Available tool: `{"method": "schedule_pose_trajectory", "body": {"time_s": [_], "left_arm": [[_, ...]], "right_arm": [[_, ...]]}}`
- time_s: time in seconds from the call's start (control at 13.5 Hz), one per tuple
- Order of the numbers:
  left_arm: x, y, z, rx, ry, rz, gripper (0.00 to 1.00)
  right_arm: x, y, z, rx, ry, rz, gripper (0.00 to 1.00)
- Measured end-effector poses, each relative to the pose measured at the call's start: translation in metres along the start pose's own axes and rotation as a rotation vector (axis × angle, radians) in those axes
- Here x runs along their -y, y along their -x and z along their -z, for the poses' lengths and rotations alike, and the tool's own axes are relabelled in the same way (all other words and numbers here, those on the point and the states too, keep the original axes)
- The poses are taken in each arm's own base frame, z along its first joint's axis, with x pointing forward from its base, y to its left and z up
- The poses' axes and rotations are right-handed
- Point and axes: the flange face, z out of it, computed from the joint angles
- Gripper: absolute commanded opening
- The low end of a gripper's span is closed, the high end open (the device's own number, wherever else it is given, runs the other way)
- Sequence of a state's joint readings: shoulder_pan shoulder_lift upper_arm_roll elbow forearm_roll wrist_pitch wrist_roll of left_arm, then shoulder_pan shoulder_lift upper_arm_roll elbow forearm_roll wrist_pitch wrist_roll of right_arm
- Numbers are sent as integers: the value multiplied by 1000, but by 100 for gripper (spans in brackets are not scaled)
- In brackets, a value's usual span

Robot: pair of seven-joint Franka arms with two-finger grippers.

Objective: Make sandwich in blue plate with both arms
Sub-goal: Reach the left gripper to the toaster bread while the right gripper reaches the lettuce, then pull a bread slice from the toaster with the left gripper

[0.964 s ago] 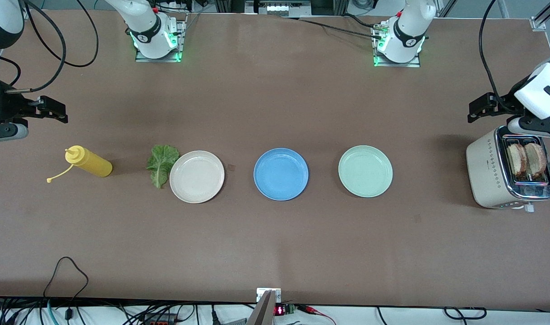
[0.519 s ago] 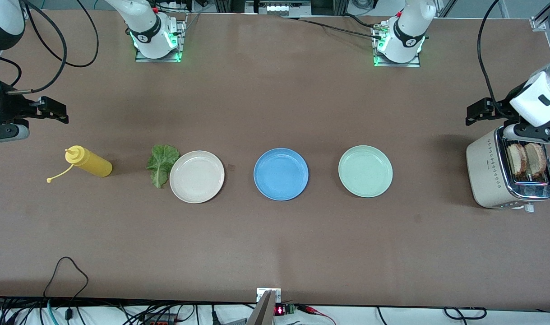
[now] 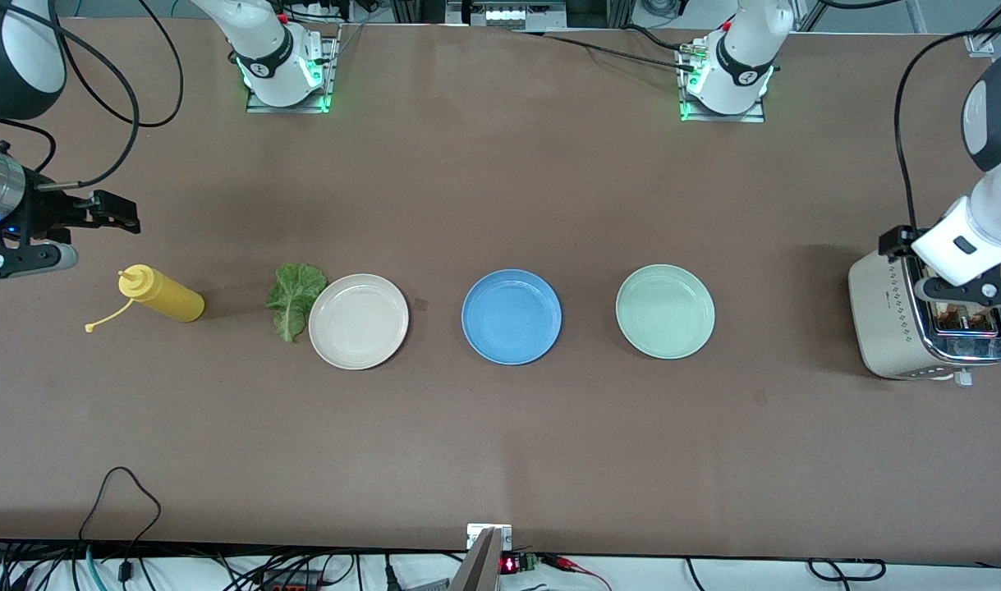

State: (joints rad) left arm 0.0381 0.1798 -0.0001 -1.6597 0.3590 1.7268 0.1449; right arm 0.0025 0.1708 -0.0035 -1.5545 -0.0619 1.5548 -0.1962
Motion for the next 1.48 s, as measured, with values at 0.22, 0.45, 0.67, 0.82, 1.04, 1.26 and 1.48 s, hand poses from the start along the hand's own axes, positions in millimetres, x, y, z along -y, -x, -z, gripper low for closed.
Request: {"method": "schedule_pose_trajectory", "body": {"time_s": [0.22, 0.45, 0.67, 0.82, 1.04, 1.26, 1.48], "left_arm": [[47, -4, -47, -67, -26, -48, 94], [80, 15, -119, -80, -4, -38, 85], [70, 21, -147, -58, 16, -51, 72], [66, 23, -153, -46, 23, -55, 56], [71, 34, -172, -13, 40, -42, 21], [70, 35, -173, -11, 41, -43, 3], [72, 36, -165, -7, 39, -40, 1]], "right_arm": [[8, -17, -29, 35, -74, 6, 100], [27, -50, -69, 18, -85, -23, 100], [69, -78, -127, -43, -51, -47, 100], [82, -80, -167, -75, -41, -71, 100], [85, -68, -236, -155, -38, -92, 100], [86, -62, -270, -166, -38, -102, 100], [86, -66, -289, -163, -41, -152, 100]]}}
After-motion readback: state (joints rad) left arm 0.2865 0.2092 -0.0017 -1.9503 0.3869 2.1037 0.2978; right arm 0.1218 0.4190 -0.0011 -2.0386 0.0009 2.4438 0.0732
